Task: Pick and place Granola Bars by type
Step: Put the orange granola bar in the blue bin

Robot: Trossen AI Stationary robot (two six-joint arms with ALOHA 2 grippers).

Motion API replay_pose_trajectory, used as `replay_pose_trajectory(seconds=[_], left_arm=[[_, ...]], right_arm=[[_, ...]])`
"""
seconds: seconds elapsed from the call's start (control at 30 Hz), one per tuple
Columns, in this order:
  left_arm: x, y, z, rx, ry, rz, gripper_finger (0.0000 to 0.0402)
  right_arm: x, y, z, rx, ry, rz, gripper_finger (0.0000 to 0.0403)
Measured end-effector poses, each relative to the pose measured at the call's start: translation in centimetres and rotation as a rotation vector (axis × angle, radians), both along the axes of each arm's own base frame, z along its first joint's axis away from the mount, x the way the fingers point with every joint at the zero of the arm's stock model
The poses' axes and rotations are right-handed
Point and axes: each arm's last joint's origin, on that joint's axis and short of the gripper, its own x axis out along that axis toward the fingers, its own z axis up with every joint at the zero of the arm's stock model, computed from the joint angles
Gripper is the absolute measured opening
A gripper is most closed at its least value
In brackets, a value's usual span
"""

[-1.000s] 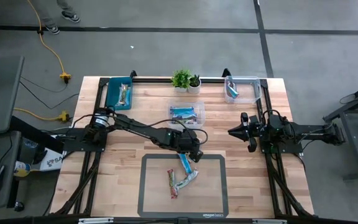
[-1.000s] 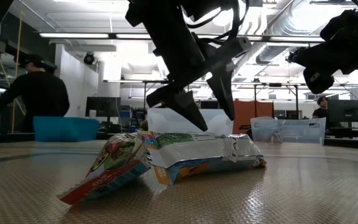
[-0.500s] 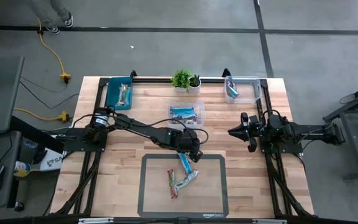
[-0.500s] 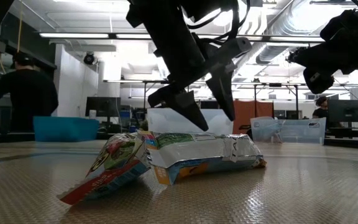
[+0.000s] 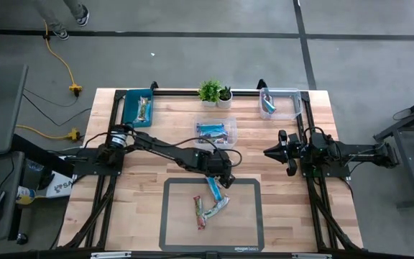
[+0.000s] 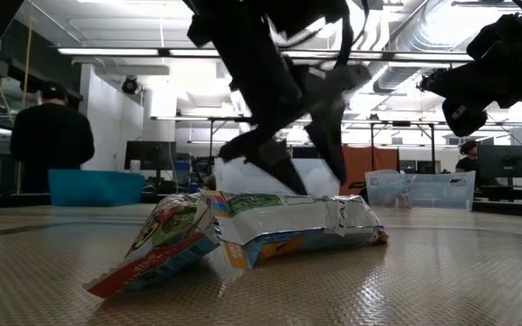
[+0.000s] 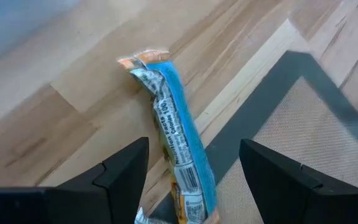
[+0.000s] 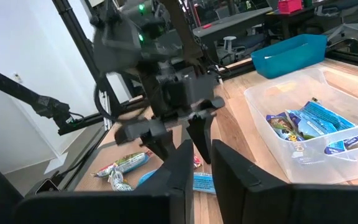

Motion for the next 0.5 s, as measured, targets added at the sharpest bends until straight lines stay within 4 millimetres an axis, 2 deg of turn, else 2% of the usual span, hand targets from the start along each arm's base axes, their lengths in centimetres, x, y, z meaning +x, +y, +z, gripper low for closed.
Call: replay_pose_trajectory(seconds=[0.2,0.5], left_arm=[[0.1,-0.1,-1.5,-0.019,0.044,-0.016,0.0248],[0.5,-0.2,-2.6,-0.029,0.05,-0.023,0.0248]], right_arm=[[0.0,0.0,0.0,0.0,0.002,0.0,0.004],[0.0,0.0,-0.1,0.0,0.008,0.0,0.0041]])
